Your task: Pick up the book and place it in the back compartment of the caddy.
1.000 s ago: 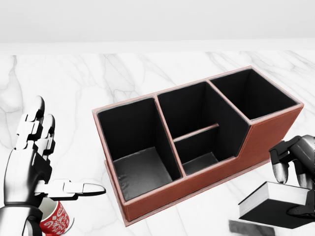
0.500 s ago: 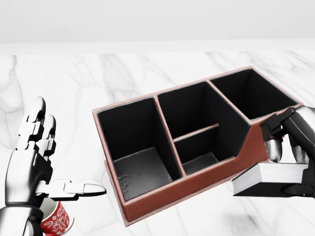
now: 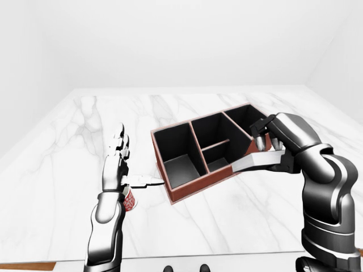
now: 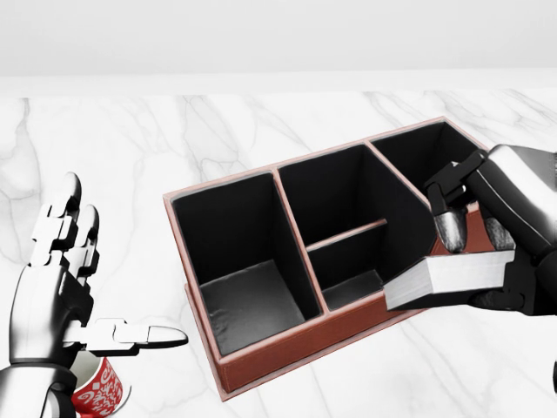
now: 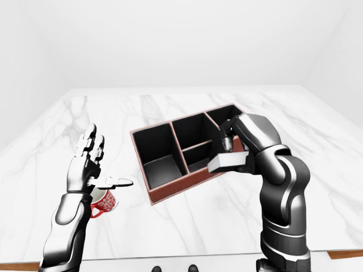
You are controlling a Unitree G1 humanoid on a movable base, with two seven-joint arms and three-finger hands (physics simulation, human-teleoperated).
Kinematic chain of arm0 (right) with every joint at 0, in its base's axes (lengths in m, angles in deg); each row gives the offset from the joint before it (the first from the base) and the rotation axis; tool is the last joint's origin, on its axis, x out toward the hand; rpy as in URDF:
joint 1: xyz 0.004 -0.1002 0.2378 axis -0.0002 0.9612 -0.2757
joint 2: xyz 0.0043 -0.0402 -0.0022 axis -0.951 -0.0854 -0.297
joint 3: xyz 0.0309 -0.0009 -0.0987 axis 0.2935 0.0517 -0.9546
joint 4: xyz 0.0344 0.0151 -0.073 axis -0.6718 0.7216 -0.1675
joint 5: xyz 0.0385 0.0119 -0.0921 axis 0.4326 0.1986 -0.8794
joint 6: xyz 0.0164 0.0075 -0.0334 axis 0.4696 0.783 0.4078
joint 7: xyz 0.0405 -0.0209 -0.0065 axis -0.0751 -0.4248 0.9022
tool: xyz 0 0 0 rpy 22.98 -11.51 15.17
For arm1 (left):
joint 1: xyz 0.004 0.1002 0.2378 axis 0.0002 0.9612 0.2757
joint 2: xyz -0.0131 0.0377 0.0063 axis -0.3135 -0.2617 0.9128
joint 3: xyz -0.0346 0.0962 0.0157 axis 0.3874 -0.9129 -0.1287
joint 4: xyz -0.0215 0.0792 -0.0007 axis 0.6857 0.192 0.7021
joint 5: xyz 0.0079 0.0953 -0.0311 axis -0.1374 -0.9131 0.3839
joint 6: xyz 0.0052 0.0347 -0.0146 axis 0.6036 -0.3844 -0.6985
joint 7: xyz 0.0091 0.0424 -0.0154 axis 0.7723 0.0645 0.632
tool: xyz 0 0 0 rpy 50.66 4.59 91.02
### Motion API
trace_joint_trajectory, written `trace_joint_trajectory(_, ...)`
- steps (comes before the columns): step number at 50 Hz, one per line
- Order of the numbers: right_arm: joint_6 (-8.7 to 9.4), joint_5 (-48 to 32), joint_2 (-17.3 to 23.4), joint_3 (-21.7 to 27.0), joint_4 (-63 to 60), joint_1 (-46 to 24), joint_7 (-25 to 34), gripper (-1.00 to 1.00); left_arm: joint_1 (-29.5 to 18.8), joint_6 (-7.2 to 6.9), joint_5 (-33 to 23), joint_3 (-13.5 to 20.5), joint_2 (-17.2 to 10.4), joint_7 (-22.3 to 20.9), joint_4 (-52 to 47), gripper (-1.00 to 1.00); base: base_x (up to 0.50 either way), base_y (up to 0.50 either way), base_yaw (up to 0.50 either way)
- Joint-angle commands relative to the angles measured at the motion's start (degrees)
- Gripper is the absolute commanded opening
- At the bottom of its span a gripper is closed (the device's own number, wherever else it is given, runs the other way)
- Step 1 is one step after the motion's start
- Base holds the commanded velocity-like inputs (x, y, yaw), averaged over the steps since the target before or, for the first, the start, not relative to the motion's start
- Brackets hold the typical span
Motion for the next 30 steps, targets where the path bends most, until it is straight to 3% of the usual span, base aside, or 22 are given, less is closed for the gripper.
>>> trace_joint_trajectory(1, 0.00, -0.64, -0.69, -1.96, 0.39, -3.16, -0.01, -1.00, 0.14, 0.00, -0.08, -0.08, 0.03, 0.00, 0.02, 1.00, 0.00, 0.00, 0.00)
trace_joint_trajectory(30, 0.00, -0.94, -1.85, -4.91, 5.22, -8.22, -0.01, -1.00, 0.12, 0.00, -0.36, -0.27, 0.09, 0.10, -0.01, 1.00, 0.00, 0.00, 0.00)
